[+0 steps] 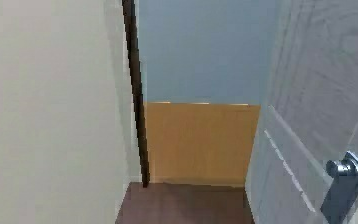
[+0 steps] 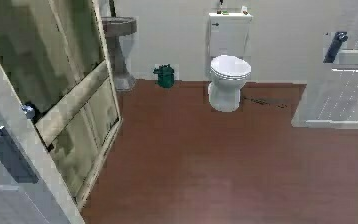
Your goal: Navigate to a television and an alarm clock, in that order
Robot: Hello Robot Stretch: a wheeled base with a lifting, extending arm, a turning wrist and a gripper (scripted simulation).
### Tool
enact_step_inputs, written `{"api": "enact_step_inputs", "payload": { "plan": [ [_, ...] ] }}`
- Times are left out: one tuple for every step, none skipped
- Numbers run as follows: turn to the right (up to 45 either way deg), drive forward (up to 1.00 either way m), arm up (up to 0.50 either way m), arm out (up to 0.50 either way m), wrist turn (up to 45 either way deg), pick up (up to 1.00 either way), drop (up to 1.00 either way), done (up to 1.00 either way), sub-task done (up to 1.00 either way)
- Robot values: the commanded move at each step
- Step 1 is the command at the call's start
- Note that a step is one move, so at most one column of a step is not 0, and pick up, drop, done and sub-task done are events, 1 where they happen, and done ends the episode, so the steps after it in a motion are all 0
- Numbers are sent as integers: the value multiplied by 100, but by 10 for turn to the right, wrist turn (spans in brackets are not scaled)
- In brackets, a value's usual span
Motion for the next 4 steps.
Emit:
{"api": "enact_step_inputs", "payload": {
  "plan": [
    [0,100,0,0,0,0,0,0,0],
    [60,0,0,0,0,0,0,0,0],
    [0,50,0,0,0,0,0,0,0],
    [-450,0,0,0,0,0,0,0,0]
  ]
}}
